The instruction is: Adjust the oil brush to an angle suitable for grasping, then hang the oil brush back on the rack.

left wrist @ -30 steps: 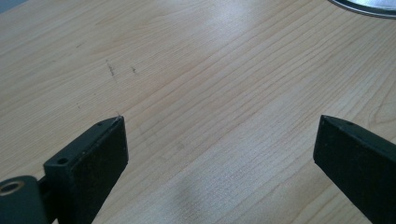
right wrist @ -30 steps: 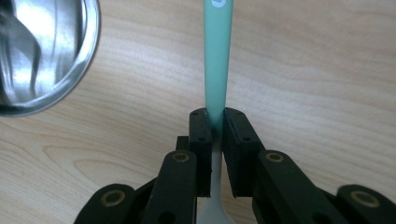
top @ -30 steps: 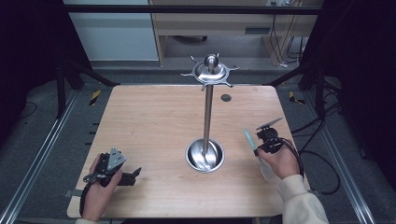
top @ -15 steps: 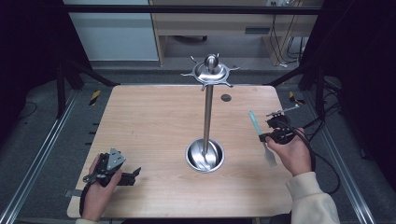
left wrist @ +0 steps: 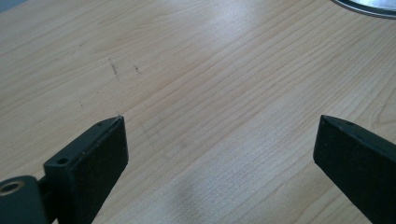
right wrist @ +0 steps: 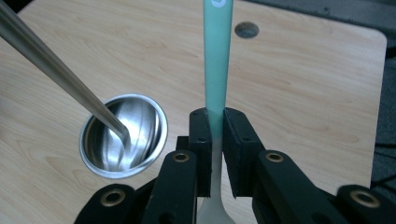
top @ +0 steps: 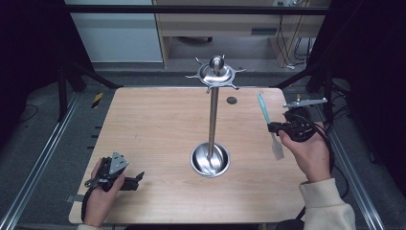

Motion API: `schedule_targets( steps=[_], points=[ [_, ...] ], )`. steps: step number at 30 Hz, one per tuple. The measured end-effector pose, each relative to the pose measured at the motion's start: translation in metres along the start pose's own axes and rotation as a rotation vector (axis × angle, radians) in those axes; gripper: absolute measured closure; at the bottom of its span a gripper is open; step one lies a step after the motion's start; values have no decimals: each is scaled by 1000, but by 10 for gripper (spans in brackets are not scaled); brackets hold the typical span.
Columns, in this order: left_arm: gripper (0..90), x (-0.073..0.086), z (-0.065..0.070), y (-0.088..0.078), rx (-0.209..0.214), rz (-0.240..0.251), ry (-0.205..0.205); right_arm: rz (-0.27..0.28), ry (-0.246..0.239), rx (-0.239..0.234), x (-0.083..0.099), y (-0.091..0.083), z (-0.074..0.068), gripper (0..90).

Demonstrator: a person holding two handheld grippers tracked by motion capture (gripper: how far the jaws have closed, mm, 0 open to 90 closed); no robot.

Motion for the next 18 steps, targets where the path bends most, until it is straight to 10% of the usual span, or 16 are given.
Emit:
schedule_targets(
  steps=[18],
  points=[
    [27,0,1,0,0,-2,5,169,-5,-46,-4,-39,-10,822]
  ],
)
Point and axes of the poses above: each handheld gripper's, and its own axes: y roughly forward along the jaws, x roughly out of its underside, z roughly to its right, the point moved 1 cm from there along y, roughly forward along the jaws, and after that the axes turned 7 degrees about x, right-handed, at the moved point
